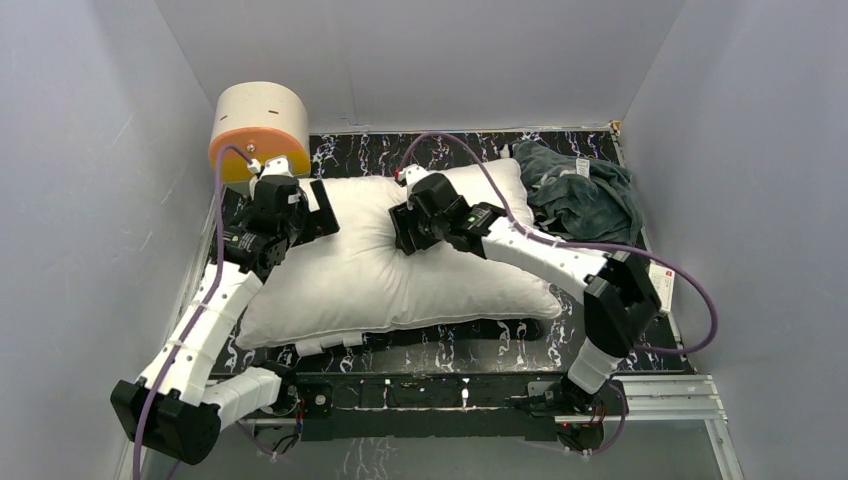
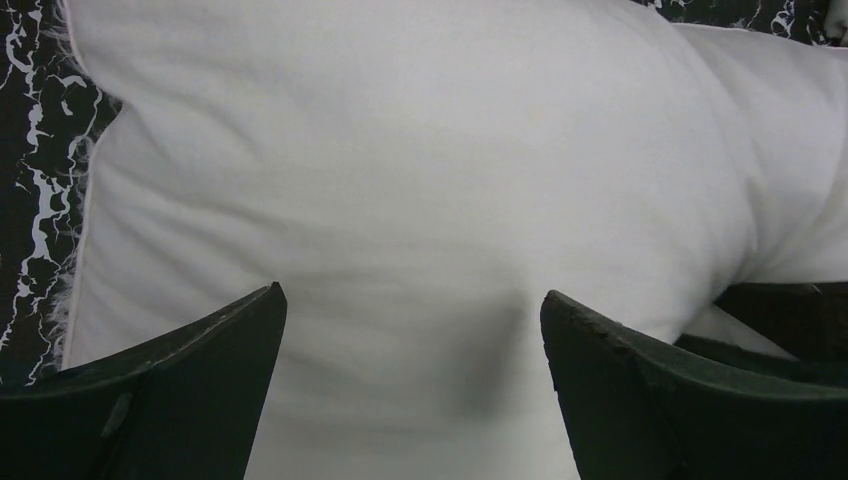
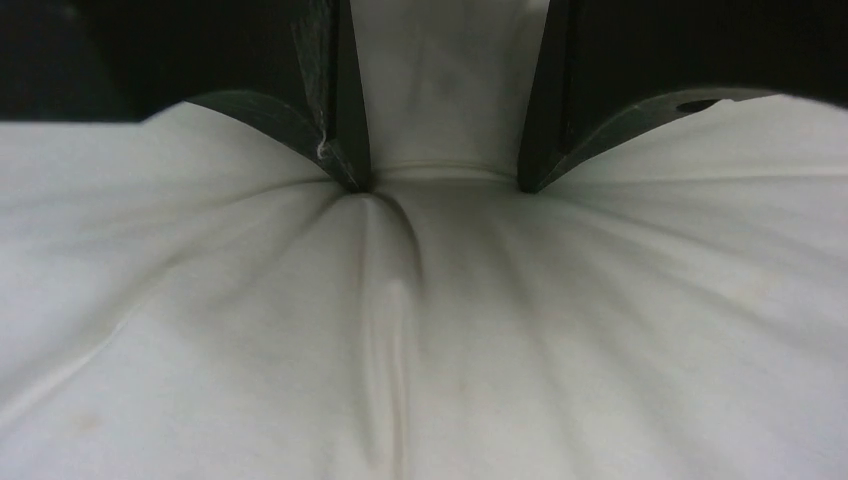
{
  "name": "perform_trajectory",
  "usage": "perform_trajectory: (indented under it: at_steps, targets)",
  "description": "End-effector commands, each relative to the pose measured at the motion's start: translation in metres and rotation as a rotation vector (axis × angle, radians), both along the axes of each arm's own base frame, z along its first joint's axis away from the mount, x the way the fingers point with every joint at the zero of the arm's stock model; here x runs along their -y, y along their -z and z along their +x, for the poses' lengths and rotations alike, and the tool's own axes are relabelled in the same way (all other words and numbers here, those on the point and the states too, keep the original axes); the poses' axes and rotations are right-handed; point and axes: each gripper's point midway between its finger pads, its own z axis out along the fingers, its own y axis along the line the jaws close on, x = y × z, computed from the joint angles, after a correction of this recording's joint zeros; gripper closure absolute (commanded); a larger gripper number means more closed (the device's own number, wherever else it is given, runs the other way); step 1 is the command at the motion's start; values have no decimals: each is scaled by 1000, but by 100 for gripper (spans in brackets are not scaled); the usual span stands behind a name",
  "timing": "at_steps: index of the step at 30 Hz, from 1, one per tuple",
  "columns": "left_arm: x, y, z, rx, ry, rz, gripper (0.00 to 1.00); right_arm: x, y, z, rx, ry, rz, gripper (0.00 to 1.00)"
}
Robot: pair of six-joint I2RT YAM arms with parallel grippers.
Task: Remove the pillowcase from the pillow
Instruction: Adjust the pillow at the center of the board, then reset both arms
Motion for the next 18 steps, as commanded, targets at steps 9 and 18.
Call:
perform_trajectory:
  at_steps: [9,18]
  targets:
    - [-24,-53,-17,170,-77,9,2,44,-33,17,113,103,-112,25]
    - [-45,-73,-17,176,-182,68,2,173,-164,39,574,611,-45,1]
